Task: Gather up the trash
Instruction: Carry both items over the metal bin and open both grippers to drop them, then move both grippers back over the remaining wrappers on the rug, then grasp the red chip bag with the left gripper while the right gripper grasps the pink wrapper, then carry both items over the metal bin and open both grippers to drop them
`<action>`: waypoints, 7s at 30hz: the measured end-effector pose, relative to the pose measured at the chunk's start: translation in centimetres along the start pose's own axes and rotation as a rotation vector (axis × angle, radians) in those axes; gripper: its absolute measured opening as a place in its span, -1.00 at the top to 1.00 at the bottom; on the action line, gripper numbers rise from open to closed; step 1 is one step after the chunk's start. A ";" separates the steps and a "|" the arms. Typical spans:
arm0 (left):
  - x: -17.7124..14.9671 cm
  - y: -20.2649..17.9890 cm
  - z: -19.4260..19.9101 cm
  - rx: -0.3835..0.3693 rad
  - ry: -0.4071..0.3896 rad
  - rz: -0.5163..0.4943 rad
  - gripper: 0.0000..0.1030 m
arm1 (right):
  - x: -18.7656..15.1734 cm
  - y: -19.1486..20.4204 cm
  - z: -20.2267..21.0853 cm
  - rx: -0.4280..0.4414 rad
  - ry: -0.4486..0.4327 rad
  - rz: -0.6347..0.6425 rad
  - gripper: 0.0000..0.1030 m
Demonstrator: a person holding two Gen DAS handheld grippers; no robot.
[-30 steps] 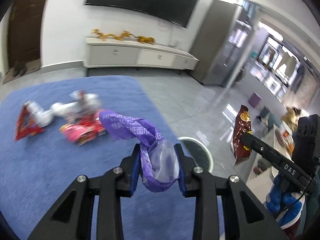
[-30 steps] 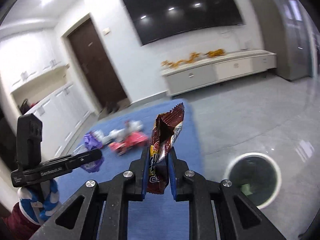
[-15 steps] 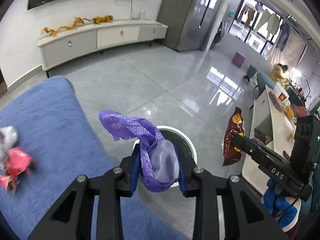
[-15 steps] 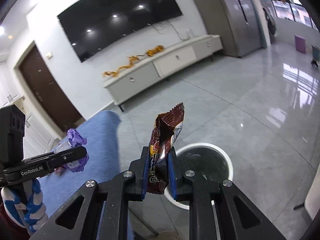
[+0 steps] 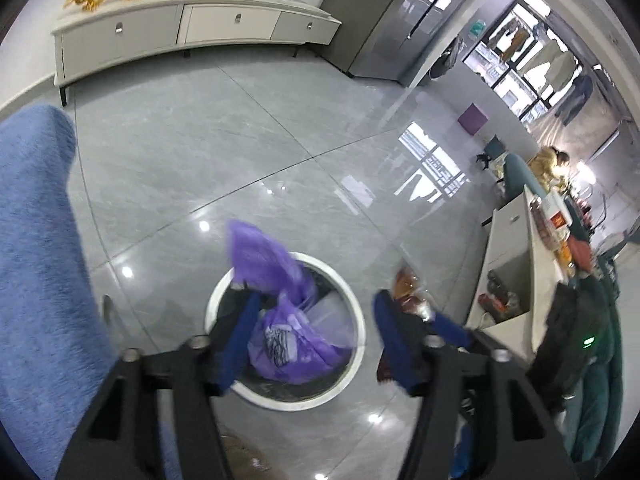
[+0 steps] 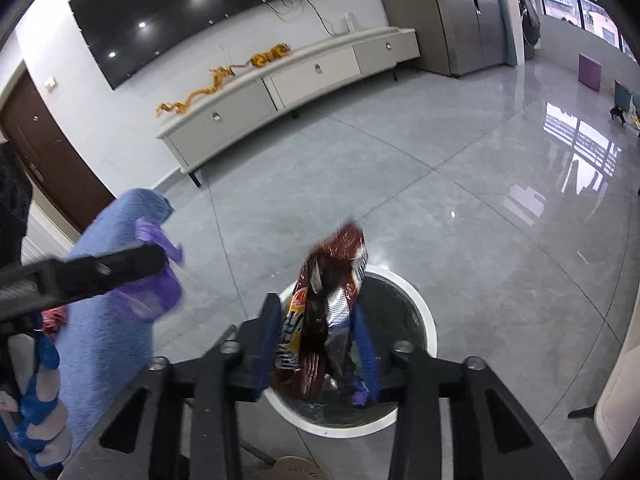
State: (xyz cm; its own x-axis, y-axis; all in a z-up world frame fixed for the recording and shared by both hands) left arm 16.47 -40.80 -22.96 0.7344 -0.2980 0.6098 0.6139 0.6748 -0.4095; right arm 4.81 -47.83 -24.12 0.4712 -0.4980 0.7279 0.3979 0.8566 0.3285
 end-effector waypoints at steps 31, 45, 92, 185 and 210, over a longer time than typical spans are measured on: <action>0.3 8.4 27.4 0.234 -0.425 0.034 -0.22 | 5.3 11.4 19.7 0.252 -0.327 0.066 -0.03; -4.1 19.2 42.5 0.349 -0.586 0.186 -0.22 | 5.6 25.5 25.1 0.463 -0.385 0.260 -0.10; -8.6 43.4 33.8 0.564 -0.432 0.386 -0.21 | -5.8 38.1 -7.5 0.487 0.234 0.443 -0.10; -10.4 4.7 28.8 0.394 -0.363 -0.290 0.53 | -4.8 15.0 12.9 0.452 -0.100 -0.002 0.47; -2.7 -1.9 0.5 0.037 -0.023 -0.117 -0.12 | -2.5 -2.5 -2.3 0.002 0.046 -0.097 0.15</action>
State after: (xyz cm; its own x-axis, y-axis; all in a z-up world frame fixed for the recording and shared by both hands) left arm 13.19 -40.92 -23.47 0.6514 -0.3612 0.6673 0.6835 0.6611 -0.3095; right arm 4.43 -49.04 -28.16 0.4660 -0.5841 0.6646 0.4416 0.8044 0.3973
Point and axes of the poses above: each gripper's, at about its wrist camera, not at the fingertips, and z roughly against the way its jaws point, y to its left, x to its top, the point moved 9 cm from there along -z, roughly the way its jaws point, and after that the axes turned 11 degrees about -y, right-handed, at the moved point
